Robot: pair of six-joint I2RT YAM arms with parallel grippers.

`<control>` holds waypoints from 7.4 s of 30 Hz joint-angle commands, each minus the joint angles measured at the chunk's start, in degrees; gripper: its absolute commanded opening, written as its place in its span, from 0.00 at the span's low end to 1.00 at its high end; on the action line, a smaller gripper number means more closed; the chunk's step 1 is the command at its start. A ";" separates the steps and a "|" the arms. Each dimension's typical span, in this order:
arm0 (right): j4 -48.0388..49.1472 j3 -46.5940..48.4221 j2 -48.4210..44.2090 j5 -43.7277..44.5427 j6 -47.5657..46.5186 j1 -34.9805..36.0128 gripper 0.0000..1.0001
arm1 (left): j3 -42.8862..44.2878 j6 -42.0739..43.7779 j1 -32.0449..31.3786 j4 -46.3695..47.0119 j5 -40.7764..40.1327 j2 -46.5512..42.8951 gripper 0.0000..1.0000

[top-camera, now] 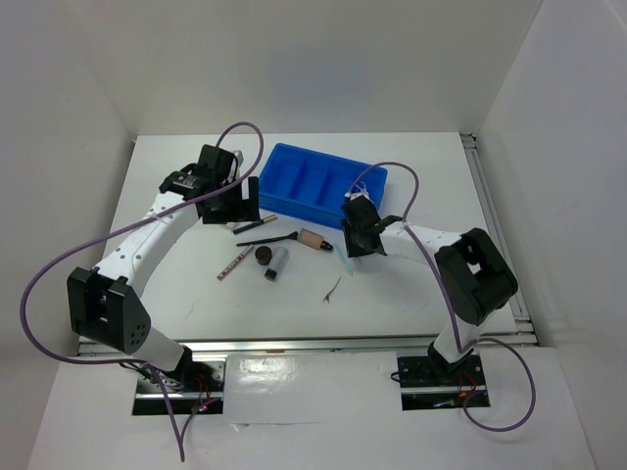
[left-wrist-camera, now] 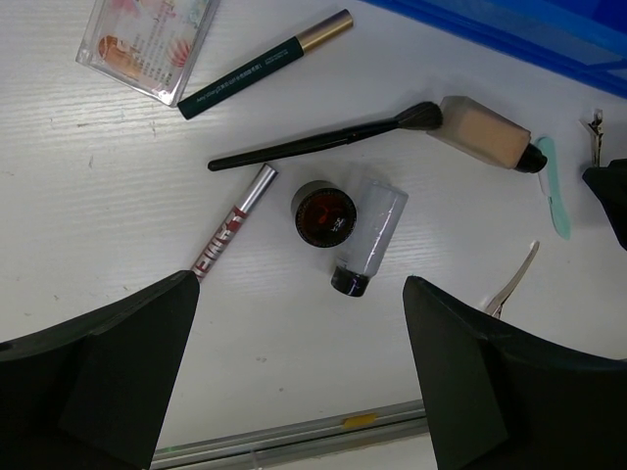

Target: Organize the makeup

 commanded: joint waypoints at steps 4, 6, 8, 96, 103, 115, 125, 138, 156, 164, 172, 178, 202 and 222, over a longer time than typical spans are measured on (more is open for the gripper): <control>2.04 -1.08 0.15 3.87 1.83 0.42 0.33 | 0.36 -0.82 -0.21 -0.10 -0.74 -0.59 1.00; 2.04 -1.61 0.77 3.87 1.83 0.42 0.33 | 0.36 -0.82 -0.21 -0.10 -0.74 -0.59 1.00; 2.04 -1.61 1.38 3.87 1.83 0.42 0.32 | 0.36 -0.82 -0.21 -0.10 -0.74 -0.59 1.00; -18.33 4.01 -1.18 -2.21 30.83 12.81 0.59 | -1.22 -0.29 -1.27 -0.18 -2.06 -2.70 1.00; -19.05 3.40 0.86 -0.97 33.38 15.89 0.51 | -1.74 -0.29 -1.27 -0.18 -1.98 -3.22 1.00; -20.72 9.63 4.55 2.55 32.43 18.79 0.02 | -1.74 -0.29 -1.27 -0.18 -0.83 -3.22 1.00; -25.12 24.84 0.16 14.14 21.09 14.76 0.00 | -1.22 -0.29 -1.80 -0.18 -1.97 -3.22 1.00; -13.87 35.65 9.46 4.58 11.86 -9.59 0.00 | -0.69 0.23 -1.80 -0.18 -3.20 -2.70 1.00; -11.07 32.52 1.49 3.34 7.73 -10.22 0.44 | 0.36 0.23 -1.80 -1.24 -3.82 -1.55 1.00; -3.15 3.52 -15.93 -7.12 -1.51 0.42 0.50 | -0.87 -2.92 -1.80 -0.18 -5.84 -3.22 1.00; -2.44 -1.61 -11.46 -4.84 -1.08 6.74 0.57 | -1.92 -5.48 -1.80 0.34 -4.79 -3.58 0.98; 1.25 -0.29 -3.81 -2.65 -1.60 7.28 0.57 | -2.45 -5.48 -1.80 0.34 -4.17 -3.05 0.98; 4.16 1.30 1.67 4.13 0.16 7.28 0.09 | -2.98 -3.81 -1.80 0.87 -4.70 -3.05 0.98; -8.50 21.67 -4.87 12.21 2.79 1.49 0.03 | -1.93 -3.81 -1.80 0.87 -2.85 -3.05 0.98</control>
